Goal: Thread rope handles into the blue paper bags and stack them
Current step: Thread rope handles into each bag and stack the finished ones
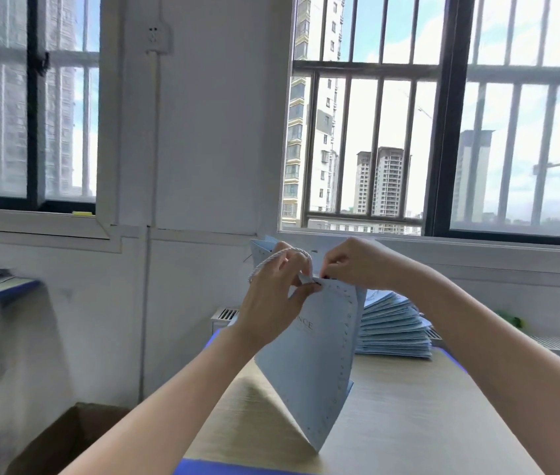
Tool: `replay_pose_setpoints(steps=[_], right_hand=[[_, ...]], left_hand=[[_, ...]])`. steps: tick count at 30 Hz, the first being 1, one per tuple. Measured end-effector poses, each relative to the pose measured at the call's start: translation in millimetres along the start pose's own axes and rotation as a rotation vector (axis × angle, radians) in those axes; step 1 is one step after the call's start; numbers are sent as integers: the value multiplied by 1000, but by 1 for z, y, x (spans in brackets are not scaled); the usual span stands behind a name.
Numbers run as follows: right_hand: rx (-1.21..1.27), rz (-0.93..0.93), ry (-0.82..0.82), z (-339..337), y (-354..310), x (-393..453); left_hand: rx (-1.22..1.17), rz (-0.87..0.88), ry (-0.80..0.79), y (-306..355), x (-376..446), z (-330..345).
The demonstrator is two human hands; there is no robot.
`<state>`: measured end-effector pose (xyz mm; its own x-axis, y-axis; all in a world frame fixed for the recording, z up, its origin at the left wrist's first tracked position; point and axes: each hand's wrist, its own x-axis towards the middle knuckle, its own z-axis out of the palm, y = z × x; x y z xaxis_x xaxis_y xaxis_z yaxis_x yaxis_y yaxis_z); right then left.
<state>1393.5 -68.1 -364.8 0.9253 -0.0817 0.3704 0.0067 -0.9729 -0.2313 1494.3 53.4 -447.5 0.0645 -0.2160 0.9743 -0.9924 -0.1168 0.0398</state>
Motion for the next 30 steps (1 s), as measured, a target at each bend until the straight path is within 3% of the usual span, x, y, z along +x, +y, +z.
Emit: replay_pose_setpoints(steps=[4, 10, 14, 18, 24, 30], right_hand=[[73, -29, -40, -8, 3, 0], [-10, -36, 0, -7, 1, 5], [-91, -32, -79, -10, -2, 10], [-72, -23, -178, -16, -7, 11], [-104, -98, -258, -24, -13, 4], [93, -116, -218, -16, -5, 3]], left_hand=[[-34, -2, 17, 0, 4, -2], [-165, -19, 0, 7, 12, -5], [-276, -152, -32, 6, 16, -7], [-300, -311, 59, 14, 18, -5], [-298, -292, 108, 22, 20, -5], [-297, -336, 95, 16, 21, -5]])
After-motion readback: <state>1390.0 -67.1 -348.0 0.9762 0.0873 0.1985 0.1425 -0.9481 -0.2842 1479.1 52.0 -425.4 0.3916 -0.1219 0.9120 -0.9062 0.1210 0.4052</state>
